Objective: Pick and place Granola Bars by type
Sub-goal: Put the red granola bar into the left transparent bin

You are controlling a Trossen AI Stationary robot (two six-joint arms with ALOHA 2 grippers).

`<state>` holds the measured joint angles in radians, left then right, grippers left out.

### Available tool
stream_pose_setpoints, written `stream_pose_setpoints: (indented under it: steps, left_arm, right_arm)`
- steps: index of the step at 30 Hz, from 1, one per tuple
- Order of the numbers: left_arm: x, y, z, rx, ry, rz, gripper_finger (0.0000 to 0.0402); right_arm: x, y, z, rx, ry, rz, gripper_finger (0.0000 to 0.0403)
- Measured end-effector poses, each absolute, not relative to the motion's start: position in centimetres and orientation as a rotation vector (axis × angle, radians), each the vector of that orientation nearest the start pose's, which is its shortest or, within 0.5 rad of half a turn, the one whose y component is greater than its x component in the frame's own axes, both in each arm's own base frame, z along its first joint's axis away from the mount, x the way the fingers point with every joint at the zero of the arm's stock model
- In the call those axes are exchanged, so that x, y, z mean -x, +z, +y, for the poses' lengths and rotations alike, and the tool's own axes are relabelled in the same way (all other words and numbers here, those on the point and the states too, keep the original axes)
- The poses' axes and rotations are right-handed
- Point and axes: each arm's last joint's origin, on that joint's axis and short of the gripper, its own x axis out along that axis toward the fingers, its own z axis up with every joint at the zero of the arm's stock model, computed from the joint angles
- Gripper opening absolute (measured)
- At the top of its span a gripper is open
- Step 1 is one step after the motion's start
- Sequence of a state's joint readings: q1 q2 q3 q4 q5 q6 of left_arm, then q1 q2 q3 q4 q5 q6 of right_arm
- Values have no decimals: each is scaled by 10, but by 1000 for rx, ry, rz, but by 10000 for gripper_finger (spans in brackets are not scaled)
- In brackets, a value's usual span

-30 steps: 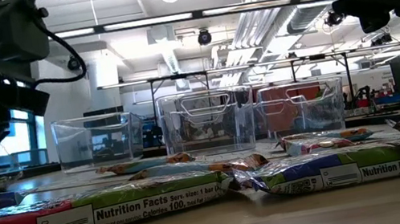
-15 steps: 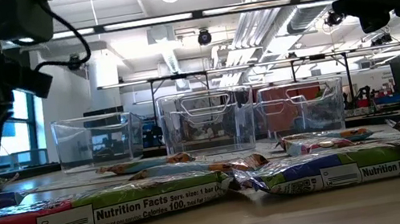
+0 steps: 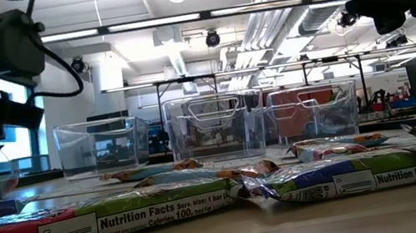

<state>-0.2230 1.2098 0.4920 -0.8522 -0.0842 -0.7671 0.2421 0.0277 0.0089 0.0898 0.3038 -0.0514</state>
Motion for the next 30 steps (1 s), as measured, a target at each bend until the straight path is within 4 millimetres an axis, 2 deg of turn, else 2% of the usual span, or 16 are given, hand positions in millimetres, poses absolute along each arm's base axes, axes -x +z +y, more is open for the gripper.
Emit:
stream_pose_setpoints:
  steps: [6,15,20,23,30]
  left_arm:
    - [-146,134,-31,386,496,1479,230]
    - [-148,133,-32,452,502,1466,128]
    - [-152,137,-34,545,545,1445,103]
    - [-162,146,-34,523,545,1376,104]
    - [-192,191,-37,461,563,1164,105]
  right_arm:
    - [-97,173,15,32,-63,-67,145]
    - [-97,173,15,33,-63,-65,145]
    - [-97,173,15,33,-63,-65,145]
    - [-97,173,15,33,-63,-65,145]
    - [-97,173,15,33,-63,-64,145]
